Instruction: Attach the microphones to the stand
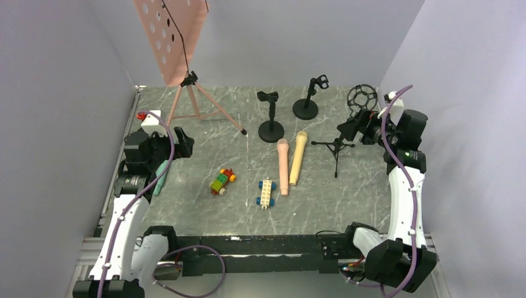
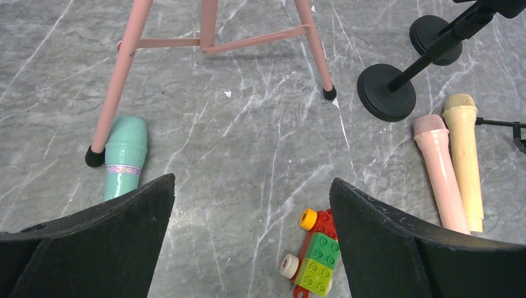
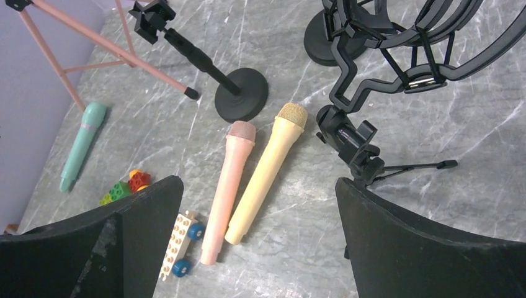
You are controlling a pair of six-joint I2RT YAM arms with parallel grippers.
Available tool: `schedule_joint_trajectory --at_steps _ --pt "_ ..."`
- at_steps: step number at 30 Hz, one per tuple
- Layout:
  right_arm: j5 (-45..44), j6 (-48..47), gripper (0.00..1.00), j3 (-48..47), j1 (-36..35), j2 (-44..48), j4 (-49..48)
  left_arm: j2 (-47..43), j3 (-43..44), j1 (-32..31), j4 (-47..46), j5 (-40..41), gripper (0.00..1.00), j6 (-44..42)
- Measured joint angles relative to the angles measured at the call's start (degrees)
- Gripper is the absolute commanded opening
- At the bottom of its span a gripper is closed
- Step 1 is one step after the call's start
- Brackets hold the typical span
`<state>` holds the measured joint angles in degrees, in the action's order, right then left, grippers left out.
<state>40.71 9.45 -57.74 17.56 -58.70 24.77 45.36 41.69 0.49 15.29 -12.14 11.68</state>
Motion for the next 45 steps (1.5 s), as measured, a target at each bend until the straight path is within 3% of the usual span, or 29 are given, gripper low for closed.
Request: schedule_joint_trajectory --at_steps 6,13,20,29,45 --pt "0.96 -1.25 1.0 0.0 0.0 0.0 0.02 0.0 0.0 0.0 -0.09 0.0 0.99 -0.04" --pt "13.14 -12.52 1.0 -1.01 -0.74 -1.03 2.6 0.0 0.0 0.0 -0.09 0.0 0.99 -0.07" --pt "15.96 -29.07 1.0 -6.6 -10.97 -5.51 11.52 0.2 0.02 0.0 0.02 0.42 0.99 0.24" --pt "19.71 -45.55 1.0 -4.92 -22.16 -11.37 20.83 1.51 0.44 0.0 2.32 0.46 0.99 2.23" --pt "18.03 -52.15 1.0 -0.13 -24.57 -13.31 22.77 7.45 0.44 0.0 6.34 1.73 0.99 3.91"
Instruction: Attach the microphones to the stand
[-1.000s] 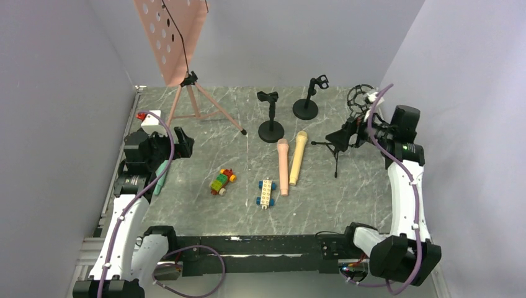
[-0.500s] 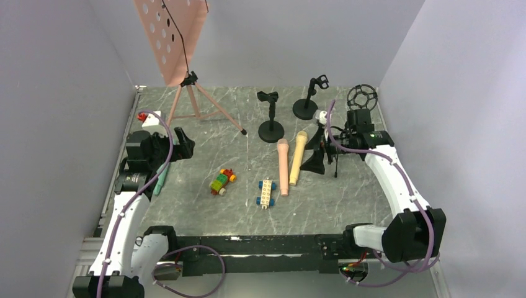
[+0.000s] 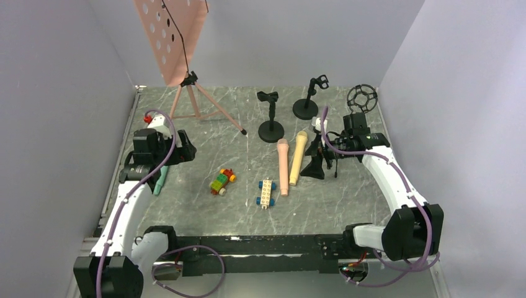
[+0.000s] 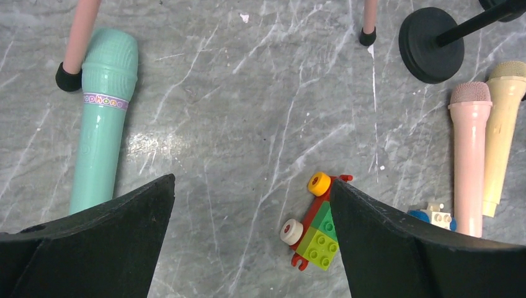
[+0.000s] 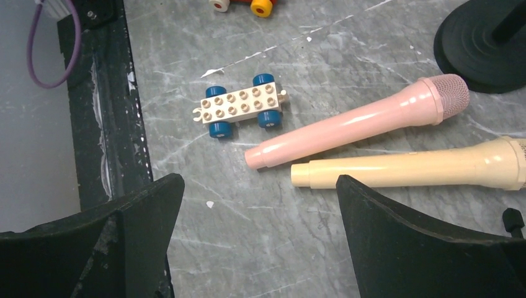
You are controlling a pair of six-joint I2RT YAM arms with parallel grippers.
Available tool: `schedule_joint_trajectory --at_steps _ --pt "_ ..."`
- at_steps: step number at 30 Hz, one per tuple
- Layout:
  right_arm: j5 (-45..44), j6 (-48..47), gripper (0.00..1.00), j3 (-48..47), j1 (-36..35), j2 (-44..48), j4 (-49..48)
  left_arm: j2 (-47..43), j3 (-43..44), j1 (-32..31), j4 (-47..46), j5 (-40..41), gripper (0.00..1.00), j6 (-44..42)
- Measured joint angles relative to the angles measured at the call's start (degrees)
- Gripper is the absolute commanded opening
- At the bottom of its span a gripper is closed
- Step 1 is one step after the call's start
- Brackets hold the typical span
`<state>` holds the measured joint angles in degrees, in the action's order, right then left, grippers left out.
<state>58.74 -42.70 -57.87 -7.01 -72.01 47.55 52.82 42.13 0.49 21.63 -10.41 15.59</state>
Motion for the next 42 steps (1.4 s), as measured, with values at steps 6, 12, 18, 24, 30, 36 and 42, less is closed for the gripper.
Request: schedule_joint_trajectory --at_steps 6,12,18,24,30,36,42 --pt "-1.75 -0.24 1.0 0.0 -0.22 0.0 -0.02 1.4 1.33 2.47 1.51 -0.02 0.99 -1.2" --pt "-2.32 -0.2 1.0 -0.02 -0.33 0.0 0.0 1.33 3.21 4.96 2.54 1.73 0.99 -3.65" --pt "-2.32 -0.22 1.0 -0.02 -0.46 0.02 0.02 2.36 3.8 5.09 3.23 4.31 0.99 -6.16" --pt "-2.73 -0.17 1.0 -0.02 -0.81 0.02 0.02 8.59 3.87 6.38 4.35 4.7 0.99 -7.69" --pt "-2.93 -0.17 1.0 -0.02 -1.42 0.02 0.02 15.12 5.03 7.48 6.1 4.42 0.99 -8.79" --pt "-2.95 -0.17 1.0 -0.02 -2.27 0.0 0.04 22.4 9.16 7.69 8.15 5.51 0.99 -10.45" --pt "-2.93 0.15 1.0 -0.02 -3.52 0.0 0.02 32.65 15.65 7.85 9.31 10.8 0.89 -12.96"
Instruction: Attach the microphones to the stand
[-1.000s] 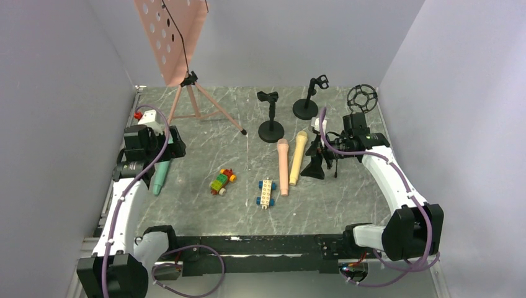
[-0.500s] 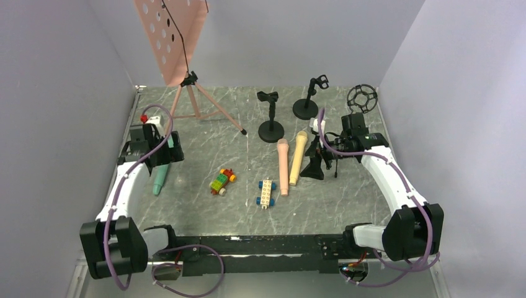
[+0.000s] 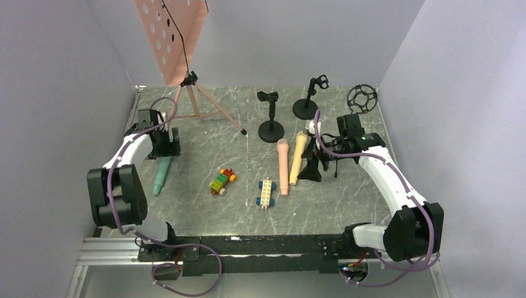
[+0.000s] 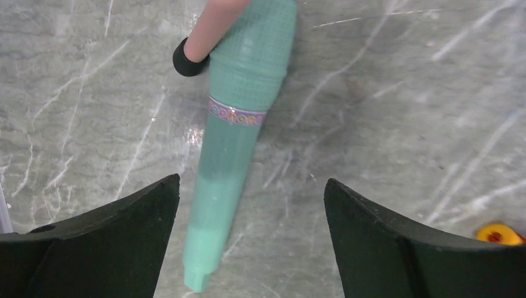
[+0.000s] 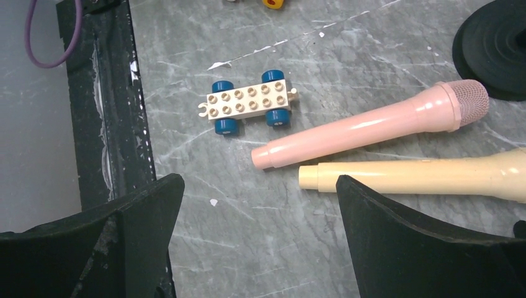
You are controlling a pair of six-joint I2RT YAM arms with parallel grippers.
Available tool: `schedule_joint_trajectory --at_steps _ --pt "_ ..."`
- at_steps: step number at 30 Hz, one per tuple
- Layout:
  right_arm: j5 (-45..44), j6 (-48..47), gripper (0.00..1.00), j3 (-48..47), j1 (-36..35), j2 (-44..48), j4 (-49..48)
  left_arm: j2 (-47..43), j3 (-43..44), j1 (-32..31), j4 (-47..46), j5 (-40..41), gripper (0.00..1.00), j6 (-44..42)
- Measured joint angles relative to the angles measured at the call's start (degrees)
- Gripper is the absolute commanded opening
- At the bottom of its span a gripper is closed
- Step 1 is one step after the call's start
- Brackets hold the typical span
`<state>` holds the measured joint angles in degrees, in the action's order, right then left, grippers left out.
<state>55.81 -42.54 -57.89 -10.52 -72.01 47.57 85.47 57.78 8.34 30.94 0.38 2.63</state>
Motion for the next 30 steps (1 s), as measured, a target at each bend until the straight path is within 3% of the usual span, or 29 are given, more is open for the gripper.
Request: schedule_joint_trajectory --at_steps 6,19,20,22,24,30 --pt "0.0 0.09 1.0 0.0 -0.74 0.0 0.04 7.19 0.96 0.11 0.85 2.89 0.76 -0.74" --pt "0.02 0.07 1.0 -0.02 -1.97 0.0 0.96 12.33 1.11 0.22 1.49 3.82 0.52 -1.6" --pt "0.02 0.04 1.0 -0.02 -1.97 0.0 0.98 12.41 1.14 0.22 1.51 3.78 0.48 -1.57" --pt "0.02 0.04 1.0 -0.02 -1.97 0.02 0.98 12.52 1.22 0.22 1.55 3.56 0.3 -1.57" --pt "0.02 0.04 1.0 -0.02 -1.97 0.02 1.01 12.52 1.25 0.22 1.64 3.39 0.21 -1.86" --pt "0.24 0.07 1.0 -0.02 -1.97 0.02 1.05 9.73 0.31 -0.74 2.16 2.58 0.1 -1.22"
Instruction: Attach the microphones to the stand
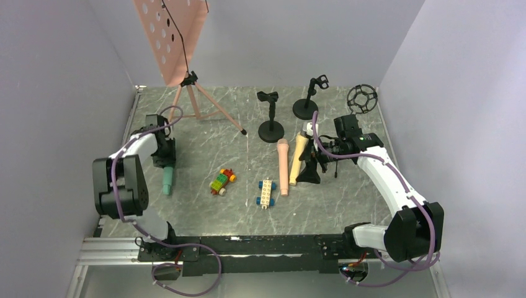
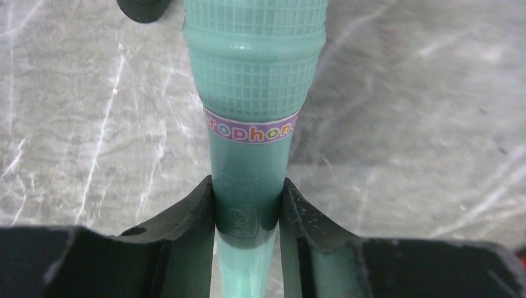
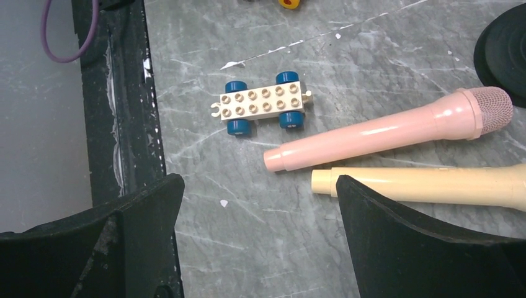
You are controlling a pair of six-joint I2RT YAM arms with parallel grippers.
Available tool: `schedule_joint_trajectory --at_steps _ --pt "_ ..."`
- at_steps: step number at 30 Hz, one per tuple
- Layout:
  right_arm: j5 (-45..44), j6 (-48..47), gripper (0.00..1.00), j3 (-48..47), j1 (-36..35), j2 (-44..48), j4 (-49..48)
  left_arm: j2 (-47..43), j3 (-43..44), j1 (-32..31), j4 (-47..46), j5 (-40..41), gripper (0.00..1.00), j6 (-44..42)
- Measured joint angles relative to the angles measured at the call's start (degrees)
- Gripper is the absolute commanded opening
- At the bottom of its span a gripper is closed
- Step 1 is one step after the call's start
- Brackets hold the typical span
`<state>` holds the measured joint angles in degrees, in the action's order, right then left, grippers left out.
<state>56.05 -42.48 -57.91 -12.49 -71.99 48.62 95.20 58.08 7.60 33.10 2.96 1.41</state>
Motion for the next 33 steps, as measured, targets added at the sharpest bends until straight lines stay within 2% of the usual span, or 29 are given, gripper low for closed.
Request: schedule_joint_trajectory --at_steps 5,10,15,18,21,24,28,33 --pt "1.86 0.02 1.0 0.0 -0.02 -0.04 0.0 -12.48 -2.45 -4.92 1.64 -2.58 0.08 1.84" --pt "3.8 0.31 1.0 0.0 -0.11 -0.76 -0.02 -29.77 -6.64 -7.91 -0.07 -11.8 0.07 5.57" --pt "5.7 1.55 1.0 0.02 -0.22 -1.64 -0.33 -44.87 -16.44 -11.54 -8.81 -22.62 0.06 13.27" --pt "7.3 3.19 1.0 0.22 -0.63 -1.88 -1.68 -49.46 -23.04 -16.59 -15.87 -25.86 0.06 18.73" --pt "9.29 6.19 1.0 1.46 -2.99 -2.01 -4.9 -50.25 -26.75 -24.72 -23.32 -26.49 0.05 23.78" --pt "10.54 8.35 1.0 2.08 -7.32 -3.04 -7.02 -48.37 -26.69 -32.87 -32.11 -25.4 0.05 27.04" --pt "11.63 12.46 1.0 2.4 -11.72 -5.4 -11.28 -41.66 -22.64 -41.05 -42.27 -22.6 0.05 29.24" --pt "12.04 20.37 1.0 4.96 -12.85 -6.56 -19.61 -30.71 -15.13 -47.93 -53.02 -18.51 0.04 30.36"
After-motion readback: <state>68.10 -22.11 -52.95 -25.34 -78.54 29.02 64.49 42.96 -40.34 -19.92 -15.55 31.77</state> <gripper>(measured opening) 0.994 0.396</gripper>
